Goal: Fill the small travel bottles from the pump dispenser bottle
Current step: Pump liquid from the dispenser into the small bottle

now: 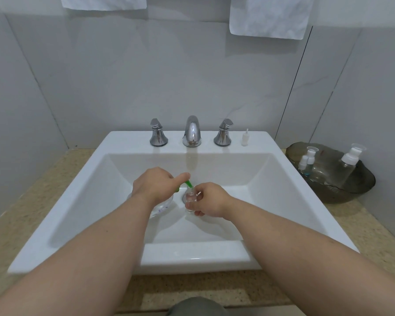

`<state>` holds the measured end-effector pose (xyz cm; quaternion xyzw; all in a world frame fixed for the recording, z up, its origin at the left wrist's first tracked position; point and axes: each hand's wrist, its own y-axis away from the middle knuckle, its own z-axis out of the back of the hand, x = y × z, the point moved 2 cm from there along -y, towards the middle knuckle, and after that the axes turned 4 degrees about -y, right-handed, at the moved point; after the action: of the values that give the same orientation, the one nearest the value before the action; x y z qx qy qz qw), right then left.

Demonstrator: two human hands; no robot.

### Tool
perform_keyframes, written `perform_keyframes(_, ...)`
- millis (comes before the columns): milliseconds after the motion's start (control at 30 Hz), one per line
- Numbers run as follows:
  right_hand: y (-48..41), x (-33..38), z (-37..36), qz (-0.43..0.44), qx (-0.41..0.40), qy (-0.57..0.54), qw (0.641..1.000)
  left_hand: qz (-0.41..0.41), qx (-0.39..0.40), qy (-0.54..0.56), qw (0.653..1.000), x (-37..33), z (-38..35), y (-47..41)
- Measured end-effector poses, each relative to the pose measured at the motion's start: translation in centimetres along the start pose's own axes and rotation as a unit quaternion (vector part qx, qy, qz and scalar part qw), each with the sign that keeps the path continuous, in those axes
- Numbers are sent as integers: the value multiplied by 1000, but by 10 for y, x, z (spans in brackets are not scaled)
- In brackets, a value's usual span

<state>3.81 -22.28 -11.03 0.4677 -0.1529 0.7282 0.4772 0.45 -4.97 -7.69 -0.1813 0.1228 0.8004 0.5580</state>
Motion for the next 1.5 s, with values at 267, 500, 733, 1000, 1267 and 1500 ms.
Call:
perform_keyframes(267,1,0,1,0,1,-3,1000,4,-3,6,1000,-2,-1,-1)
perform_keyframes(500,0,0,0,5,-1,-2,1000,12,-15,11,1000,-1,-2,-2)
perform_keyframes(733,0,0,0,9,3,1,1000,11,-11,12,1000,-2,-1,-3)
perform_keyframes(1000,-1,0,-1,11,6,7,1000,12,1,16,1000,-2,-1,-3)
perform_keyframes(1267,-3,-1,-3,9,7,19,1000,9,8,13,1000,-3,-1,-3)
perform_keyframes(1500,-4,0,-5,9,11,27,1000,1,3,1,1000,-1,-2,-4)
